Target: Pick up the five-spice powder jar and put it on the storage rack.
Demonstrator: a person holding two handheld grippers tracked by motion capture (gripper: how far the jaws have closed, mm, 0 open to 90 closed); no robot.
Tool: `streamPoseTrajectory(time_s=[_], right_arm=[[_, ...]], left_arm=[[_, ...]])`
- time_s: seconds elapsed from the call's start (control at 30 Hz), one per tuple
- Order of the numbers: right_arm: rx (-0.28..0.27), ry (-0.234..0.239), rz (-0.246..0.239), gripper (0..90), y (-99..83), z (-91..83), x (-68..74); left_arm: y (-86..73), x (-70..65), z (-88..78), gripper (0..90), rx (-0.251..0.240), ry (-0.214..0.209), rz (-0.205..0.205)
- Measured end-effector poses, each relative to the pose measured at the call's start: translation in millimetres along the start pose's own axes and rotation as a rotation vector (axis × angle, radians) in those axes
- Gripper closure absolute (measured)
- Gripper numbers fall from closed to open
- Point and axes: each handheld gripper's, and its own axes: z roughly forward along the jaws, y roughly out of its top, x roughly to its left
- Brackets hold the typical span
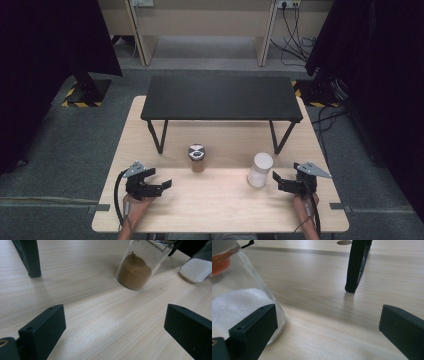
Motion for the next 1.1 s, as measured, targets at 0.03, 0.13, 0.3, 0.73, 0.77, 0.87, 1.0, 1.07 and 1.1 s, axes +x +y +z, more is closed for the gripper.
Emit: streamPoseTrajectory(time_s=[0.03,0.13,0.3,0.73,0.77,0.87,1.0,1.07,1.1], right_arm=[[-0.001,0.000,-0.001,2.0,-0.1,-0.1,0.2],[-0.001,0.000,-0.001,2.1,-0.2,-0.1,0.1],[-0.001,-0.002,-0.006,2.1,-0.1,0.0,0.7],[-0.001,0.002,-0.006,2.2,-0.1,-0.1,0.1],[-0.002,0.002,-0.005,2.2,-0.3,-0.1,0.0],[-0.003,0.002,-0.004,2.2,-0.4,-0.2,-0.1],[-0.002,0.001,-0.005,2.2,-0.4,-0.2,0.2],[-0.001,0.000,-0.007,2.2,-0.1,-0.1,0.4],[0.000,-0.001,-0.008,2.1,0.0,0.0,0.7]], left_arm=[[0.0,0.1,0.0,3.0,0.000,-0.001,0.000],[0.1,0.1,0.0,3.0,0.000,0.000,0.000],[0.2,-0.4,0.2,3.1,0.001,0.000,0.003],[-1.5,-4.5,-0.1,3.2,-0.010,0.002,0.042],[-1.5,-4.8,0.1,3.3,-0.010,0.001,0.045],[-4.2,-2.2,2.1,3.4,-0.029,-0.028,0.013],[1.2,-10.8,7.6,4.0,-0.035,-0.019,0.044],[5.2,-16.5,10.3,3.8,-0.047,-0.018,0.059],[8.4,-19.2,12.0,4.0,-0.047,-0.020,0.069]])
